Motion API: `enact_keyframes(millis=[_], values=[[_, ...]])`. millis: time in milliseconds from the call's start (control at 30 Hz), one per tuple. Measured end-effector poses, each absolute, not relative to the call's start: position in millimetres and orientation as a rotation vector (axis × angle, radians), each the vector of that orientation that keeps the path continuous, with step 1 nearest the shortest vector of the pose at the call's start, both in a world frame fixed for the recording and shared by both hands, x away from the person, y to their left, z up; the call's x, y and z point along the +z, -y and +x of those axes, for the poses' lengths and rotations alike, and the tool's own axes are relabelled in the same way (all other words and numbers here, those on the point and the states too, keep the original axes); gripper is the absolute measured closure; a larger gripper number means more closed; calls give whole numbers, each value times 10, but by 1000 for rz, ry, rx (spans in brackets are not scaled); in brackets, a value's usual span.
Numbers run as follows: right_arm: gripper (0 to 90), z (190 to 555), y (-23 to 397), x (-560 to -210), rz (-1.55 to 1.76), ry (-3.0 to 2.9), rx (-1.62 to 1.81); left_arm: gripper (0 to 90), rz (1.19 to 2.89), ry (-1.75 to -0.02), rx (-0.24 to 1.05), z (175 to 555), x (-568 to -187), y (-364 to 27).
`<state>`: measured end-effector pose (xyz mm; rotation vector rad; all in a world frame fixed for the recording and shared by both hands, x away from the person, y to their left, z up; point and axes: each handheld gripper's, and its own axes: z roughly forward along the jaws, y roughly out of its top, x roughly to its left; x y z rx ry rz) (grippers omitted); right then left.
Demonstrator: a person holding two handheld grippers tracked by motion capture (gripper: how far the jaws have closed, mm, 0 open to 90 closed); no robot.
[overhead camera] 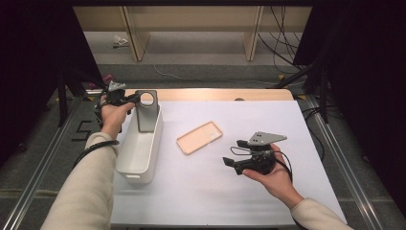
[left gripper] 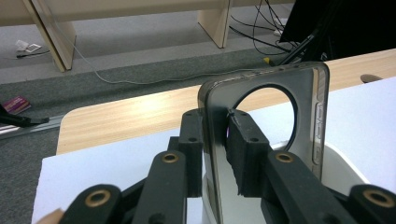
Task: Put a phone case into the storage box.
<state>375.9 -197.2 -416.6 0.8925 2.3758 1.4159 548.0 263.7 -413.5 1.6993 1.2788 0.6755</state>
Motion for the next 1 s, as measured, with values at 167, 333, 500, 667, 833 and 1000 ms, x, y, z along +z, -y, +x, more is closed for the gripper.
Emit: enact_keyframes(millis=[167, 333, 500, 667, 833, 1000], values=[[160, 3758, 1970, -4166, 892, -2377, 1416, 749, 1709, -1274, 690, 5491, -4128, -2620], [160, 3757, 1968, -4167, 893, -2378, 1416, 720, 1747, -1264, 718, 5506, -4109, -2586], [160, 3757, 1968, -4167, 892, -2377, 1414, 649, 1737, -1275, 725, 5504, -4094, -2579], [160, 3760, 1970, -4165, 893, -2374, 1413, 476, 1693, -1341, 710, 5466, -4054, -2589], [160, 3761, 1968, -4165, 894, -2371, 1411, 192, 1710, -1335, 713, 5357, -3986, -2596], [160, 3768, 1972, -4163, 901, -2366, 1405, 84, 1689, -1292, 711, 5109, -3865, -2644]])
